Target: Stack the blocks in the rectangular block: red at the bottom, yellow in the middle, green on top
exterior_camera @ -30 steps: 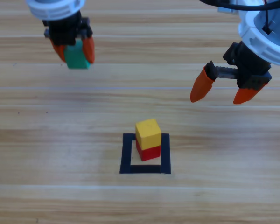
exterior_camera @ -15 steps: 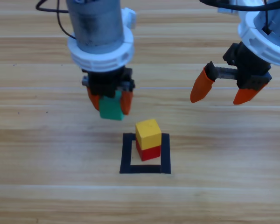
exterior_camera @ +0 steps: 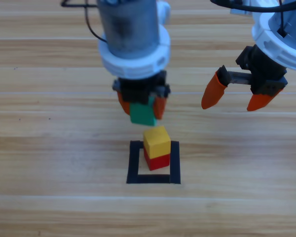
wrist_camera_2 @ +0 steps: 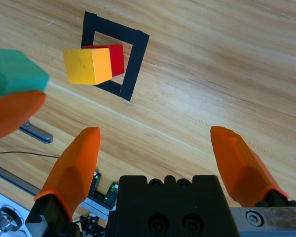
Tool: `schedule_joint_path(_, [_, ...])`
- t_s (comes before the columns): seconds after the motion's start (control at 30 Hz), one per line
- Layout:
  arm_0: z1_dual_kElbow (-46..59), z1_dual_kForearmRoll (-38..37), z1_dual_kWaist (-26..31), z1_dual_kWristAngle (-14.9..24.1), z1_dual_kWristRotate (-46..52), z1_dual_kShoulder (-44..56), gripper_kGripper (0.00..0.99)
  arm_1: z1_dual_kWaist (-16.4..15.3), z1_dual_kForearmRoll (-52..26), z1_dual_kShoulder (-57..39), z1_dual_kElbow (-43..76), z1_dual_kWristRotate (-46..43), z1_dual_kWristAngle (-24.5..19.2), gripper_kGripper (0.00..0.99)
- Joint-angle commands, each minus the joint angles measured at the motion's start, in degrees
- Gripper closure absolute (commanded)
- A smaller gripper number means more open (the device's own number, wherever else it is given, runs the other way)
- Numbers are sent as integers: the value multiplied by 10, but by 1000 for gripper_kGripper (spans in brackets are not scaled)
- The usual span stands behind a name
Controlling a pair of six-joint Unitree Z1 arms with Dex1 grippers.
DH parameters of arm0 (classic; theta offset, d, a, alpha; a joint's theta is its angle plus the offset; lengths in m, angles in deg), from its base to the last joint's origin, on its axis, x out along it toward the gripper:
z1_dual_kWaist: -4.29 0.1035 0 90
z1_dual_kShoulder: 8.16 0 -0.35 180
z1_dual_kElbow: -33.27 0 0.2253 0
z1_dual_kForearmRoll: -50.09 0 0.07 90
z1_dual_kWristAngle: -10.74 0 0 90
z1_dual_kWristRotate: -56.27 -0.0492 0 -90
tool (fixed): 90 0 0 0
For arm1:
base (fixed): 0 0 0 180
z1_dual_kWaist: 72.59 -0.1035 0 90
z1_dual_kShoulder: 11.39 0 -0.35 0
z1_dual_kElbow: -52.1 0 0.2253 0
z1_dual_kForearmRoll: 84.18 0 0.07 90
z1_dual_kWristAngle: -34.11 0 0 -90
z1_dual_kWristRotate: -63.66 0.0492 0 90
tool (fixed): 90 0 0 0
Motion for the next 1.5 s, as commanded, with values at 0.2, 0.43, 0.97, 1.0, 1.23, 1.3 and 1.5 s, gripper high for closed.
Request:
schedule_joint_path(0.2, [-10, -37, -26, 17, 17, -63, 990, 14, -14, -23, 20, -9, -3, 0])
schedule_joint_path(0.43, [-7, -46, -26, 20, 19, -70, 990, 14, -14, -23, 20, -10, -3, 0])
schedule_joint_path(0.97, [41, -65, -18, 27, 13, -49, 990, 14, -17, -23, 22, -16, -1, 0])
schedule_joint_path(1.0, [49, -71, -18, 27, 13, -44, 990, 14, -18, -23, 22, -16, -1, 0])
schedule_joint_path(1.23, [57, -76, -18, 27, 13, -41, 990, 14, -18, -23, 23, -17, -1, 0])
schedule_joint_path(1.3, [57, -78, -18, 27, 13, -41, 990, 14, -18, -23, 23, -17, -1, 0])
schedule_joint_path(1.5, [57, -80, -18, 27, 12, -42, 990, 14, -19, -23, 23, -17, -1, 0])
